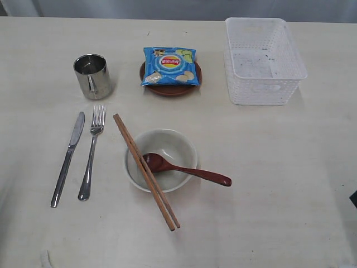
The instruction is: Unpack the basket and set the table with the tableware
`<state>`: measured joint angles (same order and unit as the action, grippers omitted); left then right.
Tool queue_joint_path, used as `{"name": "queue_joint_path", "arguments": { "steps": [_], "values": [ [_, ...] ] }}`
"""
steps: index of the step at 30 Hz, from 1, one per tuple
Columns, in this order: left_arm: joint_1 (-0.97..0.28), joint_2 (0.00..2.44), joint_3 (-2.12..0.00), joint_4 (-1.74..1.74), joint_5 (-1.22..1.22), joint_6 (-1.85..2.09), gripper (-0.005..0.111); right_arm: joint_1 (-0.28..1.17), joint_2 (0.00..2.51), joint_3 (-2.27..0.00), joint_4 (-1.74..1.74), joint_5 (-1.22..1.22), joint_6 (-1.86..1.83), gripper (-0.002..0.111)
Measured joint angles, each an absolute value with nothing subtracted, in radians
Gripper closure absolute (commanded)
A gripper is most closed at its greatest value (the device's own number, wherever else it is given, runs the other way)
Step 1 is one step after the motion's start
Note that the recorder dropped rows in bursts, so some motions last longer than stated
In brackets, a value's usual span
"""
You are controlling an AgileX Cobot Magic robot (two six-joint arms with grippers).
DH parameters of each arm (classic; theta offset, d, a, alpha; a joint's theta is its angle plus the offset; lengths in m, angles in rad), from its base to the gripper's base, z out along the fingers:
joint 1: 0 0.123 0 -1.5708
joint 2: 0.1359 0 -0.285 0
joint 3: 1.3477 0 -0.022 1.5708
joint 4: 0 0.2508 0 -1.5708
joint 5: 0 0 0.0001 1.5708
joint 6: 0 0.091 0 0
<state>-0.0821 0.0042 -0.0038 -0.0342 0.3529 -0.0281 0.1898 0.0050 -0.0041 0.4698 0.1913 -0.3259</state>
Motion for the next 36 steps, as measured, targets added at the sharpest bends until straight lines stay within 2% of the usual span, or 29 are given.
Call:
{"name": "queue_joint_path", "arguments": {
  "steps": [17, 25, 36],
  "values": [
    [-0.082, 0.004, -0.004, -0.034, 0.353, -0.028, 0.107, 0.171, 0.005, -0.004, 0.333, 0.241, -0.313, 0.109],
    [-0.082, 0.004, -0.004, -0.034, 0.353, -0.028, 0.107, 0.171, 0.005, -0.004, 0.025, 0.324, -0.044, 0.109],
    [-0.082, 0.004, -0.004, -0.034, 0.353, -0.028, 0.107, 0.171, 0.005, -0.004, -0.029, 0.345, 0.000, 0.109]
  ]
}}
